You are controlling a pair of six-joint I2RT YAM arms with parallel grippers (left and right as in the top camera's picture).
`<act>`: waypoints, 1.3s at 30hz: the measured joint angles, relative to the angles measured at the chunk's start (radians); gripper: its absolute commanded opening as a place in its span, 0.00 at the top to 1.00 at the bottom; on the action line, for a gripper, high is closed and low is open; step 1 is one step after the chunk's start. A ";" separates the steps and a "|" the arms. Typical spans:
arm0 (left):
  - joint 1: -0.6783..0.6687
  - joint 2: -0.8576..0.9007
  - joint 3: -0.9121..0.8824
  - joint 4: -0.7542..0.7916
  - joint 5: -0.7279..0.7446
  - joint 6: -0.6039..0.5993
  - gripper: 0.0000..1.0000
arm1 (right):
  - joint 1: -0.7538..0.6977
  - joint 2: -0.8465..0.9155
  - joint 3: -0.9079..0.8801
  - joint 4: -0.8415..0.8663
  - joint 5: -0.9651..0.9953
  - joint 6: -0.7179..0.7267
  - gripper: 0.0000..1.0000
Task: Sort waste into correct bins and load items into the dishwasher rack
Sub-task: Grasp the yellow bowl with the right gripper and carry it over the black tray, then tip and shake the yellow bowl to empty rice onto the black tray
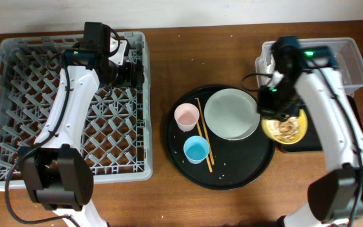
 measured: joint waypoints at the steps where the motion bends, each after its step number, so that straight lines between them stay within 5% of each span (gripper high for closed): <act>1: 0.000 0.000 0.000 0.000 0.000 0.000 0.01 | -0.057 -0.016 0.003 0.012 -0.001 -0.039 0.96; 8: 0.000 0.000 0.000 0.000 -0.003 0.000 0.01 | -0.508 -0.018 0.003 0.127 -0.400 -0.402 0.96; 14: 0.000 0.000 0.000 0.000 -0.003 0.000 0.01 | -0.734 0.000 -0.080 0.158 -0.807 -0.756 0.96; 17: 0.000 0.000 0.000 0.000 -0.003 0.000 0.01 | -0.806 0.039 -0.229 0.305 -0.937 -0.870 0.96; 20: 0.000 0.000 0.000 0.000 -0.003 0.000 0.01 | -0.861 0.084 -0.364 0.474 -1.069 -0.898 0.96; 27: 0.000 0.000 0.000 0.000 -0.003 0.000 0.01 | -0.865 0.105 -0.369 0.506 -1.209 -0.892 0.93; 36: 0.000 0.000 0.000 0.000 -0.003 0.000 0.01 | -0.993 0.105 -0.369 0.505 -1.309 -0.597 0.92; 39: 0.000 0.000 0.000 0.000 -0.003 0.000 0.01 | -1.017 0.105 -0.369 0.505 -1.306 -0.576 0.76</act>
